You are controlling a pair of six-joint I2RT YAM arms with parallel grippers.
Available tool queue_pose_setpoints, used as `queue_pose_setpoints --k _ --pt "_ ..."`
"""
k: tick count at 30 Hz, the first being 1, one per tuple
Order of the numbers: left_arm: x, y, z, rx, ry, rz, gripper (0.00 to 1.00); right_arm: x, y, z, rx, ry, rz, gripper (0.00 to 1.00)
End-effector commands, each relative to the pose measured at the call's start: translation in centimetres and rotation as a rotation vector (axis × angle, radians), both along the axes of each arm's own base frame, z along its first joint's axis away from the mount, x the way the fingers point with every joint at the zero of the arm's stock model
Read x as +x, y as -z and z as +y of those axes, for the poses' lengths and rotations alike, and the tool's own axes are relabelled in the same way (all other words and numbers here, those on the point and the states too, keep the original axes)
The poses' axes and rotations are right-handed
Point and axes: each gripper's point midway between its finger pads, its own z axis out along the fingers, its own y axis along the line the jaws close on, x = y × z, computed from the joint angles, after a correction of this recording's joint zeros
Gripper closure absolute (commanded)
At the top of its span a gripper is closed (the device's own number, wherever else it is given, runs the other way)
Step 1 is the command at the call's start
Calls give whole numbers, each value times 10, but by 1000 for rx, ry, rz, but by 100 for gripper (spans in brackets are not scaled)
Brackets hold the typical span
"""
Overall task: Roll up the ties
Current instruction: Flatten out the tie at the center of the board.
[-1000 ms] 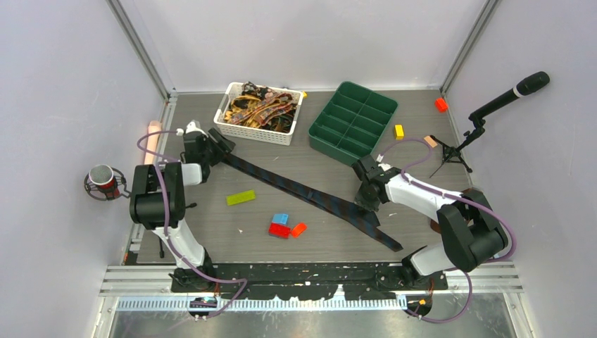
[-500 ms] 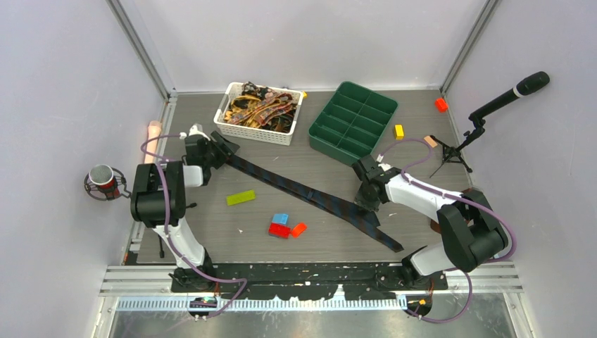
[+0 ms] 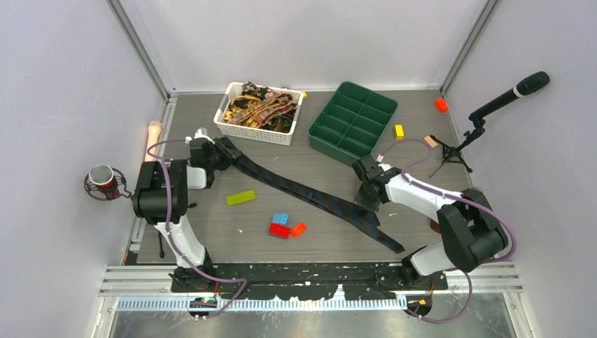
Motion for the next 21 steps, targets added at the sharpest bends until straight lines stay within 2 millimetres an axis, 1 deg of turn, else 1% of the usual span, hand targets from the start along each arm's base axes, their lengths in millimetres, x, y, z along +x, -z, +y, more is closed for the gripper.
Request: queue_pose_setpoints --k 1,5,9,16,21 --pt "-3 4 -8 -18 23 4 79 -10 21 -12 -48 26 36 100" --pt "3 -2 -4 -9 9 -11 100 -9 21 -13 -50 26 37 100" --pt "11 -13 7 -3 -19 -34 100 -10 22 -13 -52 27 39 100" --pt "32 -35 39 -5 -84 -83 100 -10 22 -14 -56 29 40 100" --pt "46 -43 58 -27 -112 -115 100 -10 22 -14 -57 30 40 100"
